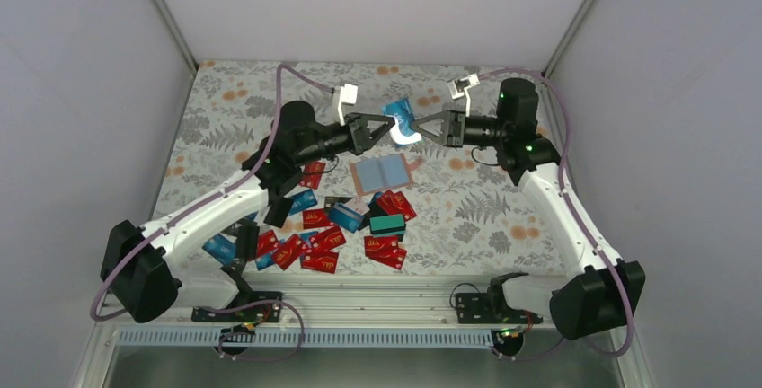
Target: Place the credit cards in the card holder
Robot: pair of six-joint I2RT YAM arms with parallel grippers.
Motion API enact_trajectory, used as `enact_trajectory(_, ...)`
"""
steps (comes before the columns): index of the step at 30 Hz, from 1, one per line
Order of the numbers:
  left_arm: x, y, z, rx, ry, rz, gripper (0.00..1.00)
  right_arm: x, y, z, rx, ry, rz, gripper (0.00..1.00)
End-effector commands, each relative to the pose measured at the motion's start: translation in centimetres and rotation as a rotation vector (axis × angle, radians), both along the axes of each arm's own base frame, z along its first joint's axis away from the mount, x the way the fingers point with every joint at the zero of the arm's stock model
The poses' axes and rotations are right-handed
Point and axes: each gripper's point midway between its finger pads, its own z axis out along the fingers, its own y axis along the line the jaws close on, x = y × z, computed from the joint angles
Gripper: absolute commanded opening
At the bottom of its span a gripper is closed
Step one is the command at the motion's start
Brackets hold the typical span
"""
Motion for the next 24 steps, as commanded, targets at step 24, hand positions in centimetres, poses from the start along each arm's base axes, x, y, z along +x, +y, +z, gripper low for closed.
enact_trajectory(24,7.8,7.4,-25.6,0.665,0.358,0.386,0.41,10.3,-1.6,-25.9,-0.216,0.419,-0.290,0.04)
